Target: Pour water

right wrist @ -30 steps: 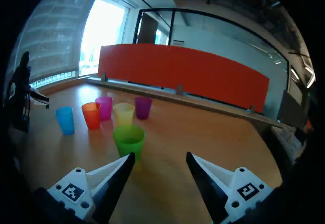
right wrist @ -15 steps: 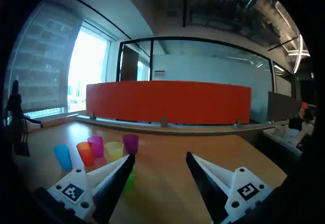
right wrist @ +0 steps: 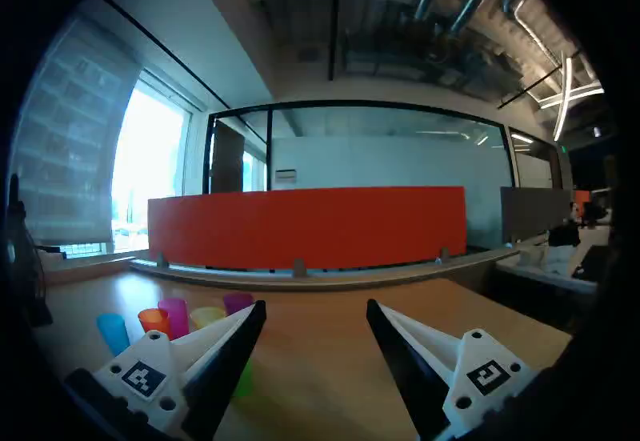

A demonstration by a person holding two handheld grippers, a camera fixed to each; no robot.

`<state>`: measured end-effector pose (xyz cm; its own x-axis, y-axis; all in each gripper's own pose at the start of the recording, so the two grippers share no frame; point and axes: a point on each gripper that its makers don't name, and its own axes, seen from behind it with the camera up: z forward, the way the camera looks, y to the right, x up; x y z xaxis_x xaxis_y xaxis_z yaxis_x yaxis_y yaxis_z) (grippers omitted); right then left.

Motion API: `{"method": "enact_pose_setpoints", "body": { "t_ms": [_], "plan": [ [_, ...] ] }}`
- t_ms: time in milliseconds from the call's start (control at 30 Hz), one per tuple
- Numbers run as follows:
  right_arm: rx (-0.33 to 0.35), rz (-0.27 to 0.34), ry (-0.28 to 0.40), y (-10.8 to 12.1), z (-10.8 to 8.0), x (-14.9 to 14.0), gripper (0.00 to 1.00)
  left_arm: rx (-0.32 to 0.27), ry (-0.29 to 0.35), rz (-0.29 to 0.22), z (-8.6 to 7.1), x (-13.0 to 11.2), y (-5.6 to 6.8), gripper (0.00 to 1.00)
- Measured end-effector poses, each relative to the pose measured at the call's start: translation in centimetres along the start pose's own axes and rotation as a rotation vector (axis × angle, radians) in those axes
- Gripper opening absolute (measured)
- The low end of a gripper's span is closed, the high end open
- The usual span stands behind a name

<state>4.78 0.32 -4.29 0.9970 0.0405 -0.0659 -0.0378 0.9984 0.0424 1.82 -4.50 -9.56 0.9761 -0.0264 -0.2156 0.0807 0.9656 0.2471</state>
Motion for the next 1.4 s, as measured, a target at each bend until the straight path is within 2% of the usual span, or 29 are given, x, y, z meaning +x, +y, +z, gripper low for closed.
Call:
{"method": "enact_pose_setpoints", "body": {
  "t_ms": [167, 367, 567, 767, 1000, 1267, 1400],
  "plan": [
    [-0.009, -0.001, -0.011, 0.0, -0.4, -0.1, 0.97, 0.005, -0.005, 0.005, 0.2, -0.9, 0.6, 0.90],
    [-0.030, -0.038, -0.012, 0.1, -0.7, 0.4, 0.97, 0.008, 0.003, -0.038, 0.8, -0.6, 1.2, 0.90],
    [-0.041, -0.053, -0.028, 0.2, -0.6, 0.7, 0.97, 0.018, -0.004, -0.056, 1.2, -0.2, 1.4, 0.90],
    [-0.048, -0.073, -0.046, 0.1, -0.5, 0.7, 0.97, 0.032, -0.007, -0.088, 1.2, -0.8, 1.8, 0.90],
    [-0.064, -0.083, -0.063, 0.1, -0.4, 0.9, 0.97, 0.067, -0.015, -0.084, 1.2, -1.9, 1.5, 0.90],
    [-0.071, -0.052, -0.065, -0.3, -0.2, 1.3, 0.97, 0.081, 0.002, -0.068, 0.8, -1.9, 2.4, 0.90],
    [-0.067, -0.054, -0.069, -0.5, -0.1, 1.2, 0.97, 0.088, 0.008, -0.068, 0.6, -1.7, 2.8, 0.90]
  ]
}}
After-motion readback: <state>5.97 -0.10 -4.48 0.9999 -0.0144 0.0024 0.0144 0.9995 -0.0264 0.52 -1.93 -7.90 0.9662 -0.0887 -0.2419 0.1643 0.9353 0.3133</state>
